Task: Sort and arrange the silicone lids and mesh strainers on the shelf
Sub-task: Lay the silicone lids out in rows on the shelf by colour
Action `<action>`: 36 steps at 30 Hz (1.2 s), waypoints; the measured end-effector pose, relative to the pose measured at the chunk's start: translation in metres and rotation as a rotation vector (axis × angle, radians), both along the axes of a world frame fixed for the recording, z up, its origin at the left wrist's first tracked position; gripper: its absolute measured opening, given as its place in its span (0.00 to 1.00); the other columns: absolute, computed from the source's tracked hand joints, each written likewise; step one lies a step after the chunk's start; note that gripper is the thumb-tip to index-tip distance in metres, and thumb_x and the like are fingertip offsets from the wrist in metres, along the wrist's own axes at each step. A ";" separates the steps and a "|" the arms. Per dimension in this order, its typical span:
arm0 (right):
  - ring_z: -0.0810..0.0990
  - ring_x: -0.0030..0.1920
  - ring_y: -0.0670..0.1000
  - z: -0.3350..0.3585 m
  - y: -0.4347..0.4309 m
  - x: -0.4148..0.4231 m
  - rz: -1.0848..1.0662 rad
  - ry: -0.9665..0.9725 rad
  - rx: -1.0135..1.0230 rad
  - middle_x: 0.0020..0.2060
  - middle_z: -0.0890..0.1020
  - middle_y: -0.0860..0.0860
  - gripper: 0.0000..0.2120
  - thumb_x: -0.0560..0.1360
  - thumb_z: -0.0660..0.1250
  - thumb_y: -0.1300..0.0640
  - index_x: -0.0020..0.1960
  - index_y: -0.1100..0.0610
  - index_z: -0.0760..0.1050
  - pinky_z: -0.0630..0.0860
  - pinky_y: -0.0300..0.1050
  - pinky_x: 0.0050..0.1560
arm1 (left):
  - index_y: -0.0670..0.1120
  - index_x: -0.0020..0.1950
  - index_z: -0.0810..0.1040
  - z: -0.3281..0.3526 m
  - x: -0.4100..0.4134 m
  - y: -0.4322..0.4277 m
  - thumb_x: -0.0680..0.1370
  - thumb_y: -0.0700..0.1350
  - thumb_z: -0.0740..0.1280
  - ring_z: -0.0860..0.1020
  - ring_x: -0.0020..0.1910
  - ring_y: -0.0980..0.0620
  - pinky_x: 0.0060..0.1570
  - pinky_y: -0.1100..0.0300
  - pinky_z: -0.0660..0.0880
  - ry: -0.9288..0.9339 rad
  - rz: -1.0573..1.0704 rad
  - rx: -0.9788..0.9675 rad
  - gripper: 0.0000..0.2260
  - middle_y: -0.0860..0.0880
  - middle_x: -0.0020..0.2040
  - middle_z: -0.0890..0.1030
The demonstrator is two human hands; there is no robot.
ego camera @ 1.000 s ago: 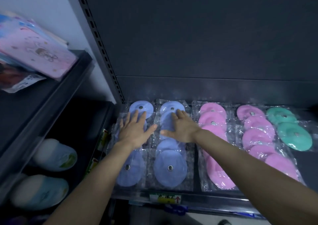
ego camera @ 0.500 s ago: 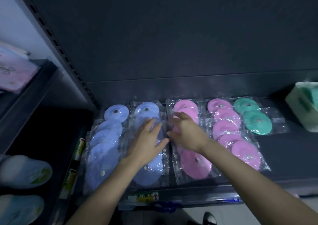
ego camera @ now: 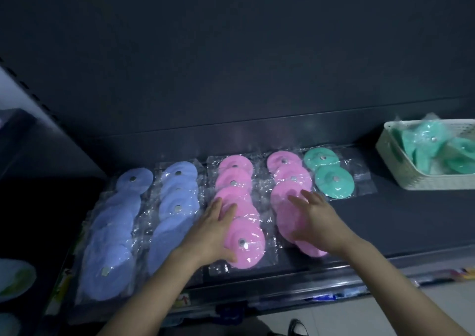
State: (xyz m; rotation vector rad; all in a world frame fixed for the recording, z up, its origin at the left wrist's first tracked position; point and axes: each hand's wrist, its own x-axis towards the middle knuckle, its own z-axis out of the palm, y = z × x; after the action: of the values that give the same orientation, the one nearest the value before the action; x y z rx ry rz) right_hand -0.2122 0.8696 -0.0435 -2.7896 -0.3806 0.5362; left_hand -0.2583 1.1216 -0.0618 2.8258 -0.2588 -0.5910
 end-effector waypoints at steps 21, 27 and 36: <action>0.64 0.64 0.58 -0.010 -0.029 -0.037 -0.076 -0.107 0.010 0.63 0.69 0.49 0.33 0.68 0.68 0.46 0.70 0.48 0.60 0.66 0.54 0.62 | 0.51 0.78 0.45 0.005 0.009 -0.089 0.80 0.50 0.61 0.38 0.76 0.49 0.74 0.55 0.37 -0.186 -0.085 0.047 0.33 0.49 0.78 0.40; 0.66 0.58 0.58 -0.019 -0.033 -0.041 0.022 -0.157 0.059 0.62 0.69 0.53 0.33 0.69 0.65 0.52 0.72 0.53 0.58 0.68 0.48 0.59 | 0.52 0.78 0.50 0.001 0.014 -0.105 0.79 0.48 0.62 0.45 0.77 0.48 0.73 0.52 0.36 -0.215 -0.041 0.080 0.30 0.52 0.78 0.52; 0.63 0.63 0.57 -0.019 -0.041 -0.038 0.067 -0.122 0.077 0.68 0.62 0.54 0.41 0.68 0.70 0.40 0.74 0.53 0.56 0.66 0.47 0.63 | 0.51 0.71 0.69 0.004 0.031 -0.100 0.73 0.28 0.57 0.69 0.67 0.49 0.68 0.59 0.63 -0.259 0.046 -0.102 0.30 0.51 0.68 0.74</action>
State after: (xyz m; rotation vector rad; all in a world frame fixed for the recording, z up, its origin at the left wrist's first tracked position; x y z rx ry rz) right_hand -0.2503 0.8286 -0.0624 -2.7509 -0.5110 0.3592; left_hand -0.2273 1.0212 -0.0576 2.7963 -0.2604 -0.1947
